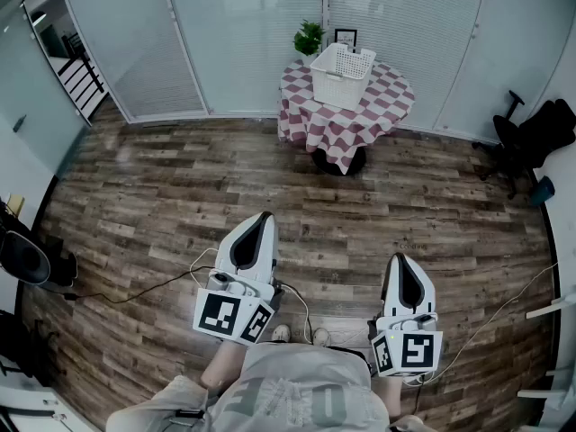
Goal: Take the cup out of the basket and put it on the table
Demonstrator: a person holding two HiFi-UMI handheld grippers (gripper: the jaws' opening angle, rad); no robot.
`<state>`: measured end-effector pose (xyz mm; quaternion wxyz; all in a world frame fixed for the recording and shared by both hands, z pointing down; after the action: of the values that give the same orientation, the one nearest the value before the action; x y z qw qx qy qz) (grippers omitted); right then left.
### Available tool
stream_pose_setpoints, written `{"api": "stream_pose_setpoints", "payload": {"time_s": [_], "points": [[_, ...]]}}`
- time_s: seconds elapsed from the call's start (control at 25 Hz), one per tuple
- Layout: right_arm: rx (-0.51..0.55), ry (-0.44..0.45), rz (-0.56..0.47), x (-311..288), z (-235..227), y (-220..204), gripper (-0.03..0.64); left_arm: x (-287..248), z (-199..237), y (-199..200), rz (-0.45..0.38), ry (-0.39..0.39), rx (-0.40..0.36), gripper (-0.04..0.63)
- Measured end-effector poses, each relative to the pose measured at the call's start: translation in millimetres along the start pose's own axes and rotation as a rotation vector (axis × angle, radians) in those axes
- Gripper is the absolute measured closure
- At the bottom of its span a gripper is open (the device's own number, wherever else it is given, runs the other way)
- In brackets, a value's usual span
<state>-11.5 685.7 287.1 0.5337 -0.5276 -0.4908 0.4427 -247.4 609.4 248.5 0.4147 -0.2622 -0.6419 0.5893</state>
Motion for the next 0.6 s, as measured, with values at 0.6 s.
{"api": "stream_pose_setpoints", "payload": {"time_s": [0.6], "points": [[0.069,0.003,-0.026,0.1,-23.2,-0.4,0.607,-3.9,-12.2,-1.0,-0.037,0.054,-0.002,0.591]]}}
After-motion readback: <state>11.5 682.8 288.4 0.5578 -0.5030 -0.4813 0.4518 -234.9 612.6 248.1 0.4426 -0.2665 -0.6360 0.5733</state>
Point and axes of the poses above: the fingertips, and each gripper's own axes: x backward along the fingers, z to its left, y out of its top, the point moved 5 cm from there along x, backward along the fingers, and after that the axes turned 3 degrees about -x, right-handed, at the moved point
